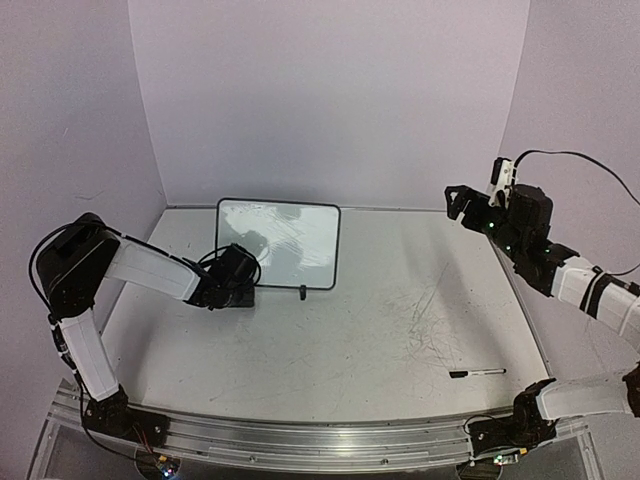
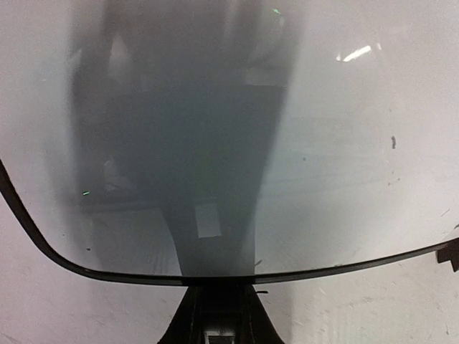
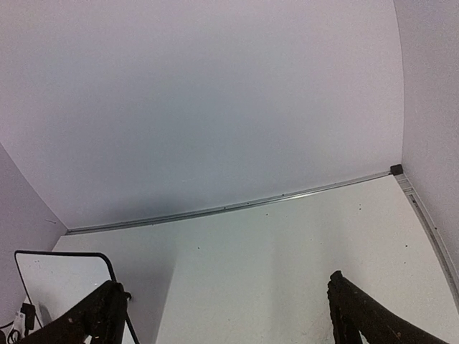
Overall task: Write a sentence on the whiteboard
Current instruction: Move the whiteboard to the center of the board.
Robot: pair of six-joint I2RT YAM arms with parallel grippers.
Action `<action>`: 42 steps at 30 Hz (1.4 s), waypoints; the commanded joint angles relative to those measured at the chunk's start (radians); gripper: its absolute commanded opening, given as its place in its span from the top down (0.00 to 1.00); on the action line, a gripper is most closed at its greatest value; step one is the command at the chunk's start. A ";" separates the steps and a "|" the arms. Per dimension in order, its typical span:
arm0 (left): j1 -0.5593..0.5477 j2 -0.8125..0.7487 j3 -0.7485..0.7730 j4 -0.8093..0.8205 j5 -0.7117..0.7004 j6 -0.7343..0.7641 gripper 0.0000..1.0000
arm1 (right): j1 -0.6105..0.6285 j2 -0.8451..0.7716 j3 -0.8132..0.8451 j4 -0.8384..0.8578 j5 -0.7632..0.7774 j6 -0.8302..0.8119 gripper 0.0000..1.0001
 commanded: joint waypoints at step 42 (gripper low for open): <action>-0.620 0.441 0.628 -0.319 -0.451 -0.705 0.92 | -0.001 -0.318 -0.225 -0.012 -0.104 0.055 0.02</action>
